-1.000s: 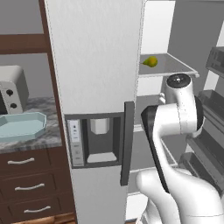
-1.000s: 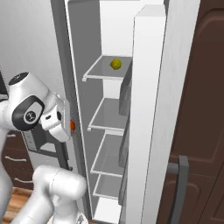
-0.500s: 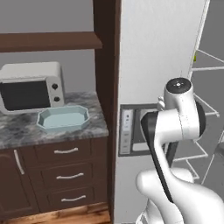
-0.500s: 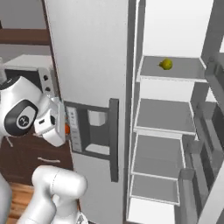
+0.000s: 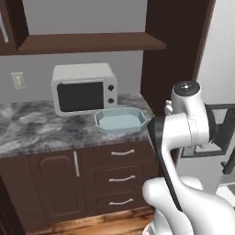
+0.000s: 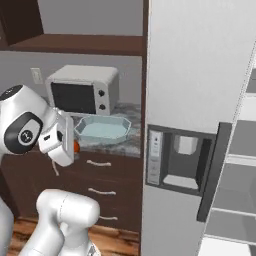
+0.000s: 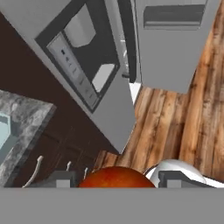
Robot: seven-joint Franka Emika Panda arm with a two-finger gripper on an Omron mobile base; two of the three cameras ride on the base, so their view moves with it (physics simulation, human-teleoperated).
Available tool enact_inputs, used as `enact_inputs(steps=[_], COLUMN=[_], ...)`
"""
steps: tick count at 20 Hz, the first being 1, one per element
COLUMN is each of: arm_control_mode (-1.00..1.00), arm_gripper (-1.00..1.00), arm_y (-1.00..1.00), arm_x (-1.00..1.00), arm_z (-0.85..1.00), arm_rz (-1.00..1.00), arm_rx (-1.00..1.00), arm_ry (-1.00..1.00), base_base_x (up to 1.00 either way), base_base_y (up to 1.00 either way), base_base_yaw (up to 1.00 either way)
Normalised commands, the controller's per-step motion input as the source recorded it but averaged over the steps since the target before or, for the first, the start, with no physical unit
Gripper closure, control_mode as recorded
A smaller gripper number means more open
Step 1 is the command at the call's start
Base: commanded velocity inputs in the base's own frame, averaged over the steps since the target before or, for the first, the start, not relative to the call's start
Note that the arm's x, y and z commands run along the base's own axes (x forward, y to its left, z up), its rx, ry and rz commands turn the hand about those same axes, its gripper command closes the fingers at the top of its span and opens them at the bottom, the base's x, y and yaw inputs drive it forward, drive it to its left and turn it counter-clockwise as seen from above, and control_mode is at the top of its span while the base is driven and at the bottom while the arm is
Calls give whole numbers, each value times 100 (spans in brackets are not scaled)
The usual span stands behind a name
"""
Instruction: Pick the pear and apple from the fridge and place them inside the tupperware on the counter.
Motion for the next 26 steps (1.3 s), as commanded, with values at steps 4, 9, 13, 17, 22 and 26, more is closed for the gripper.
enact_inputs(steps=[4,9,13,17,22,26], arm_control_mode=[100,100,100,-100,-100,-100], arm_gripper=[100,100,100,100,100,100], arm_y=[0,0,0,-34,-29,-5], arm_x=[0,0,0,53,29,15], arm_z=[0,0,0,-16,-45,-52], arm_rz=[0,0,0,25,76,64], arm_rx=[0,0,0,24,7,0], arm_ry=[0,0,0,4,21,19], base_base_x=[88,98,74,0,0,0], base_base_y=[97,62,7,0,0,0], base_base_yaw=[-22,-22,-6,0,0,0])
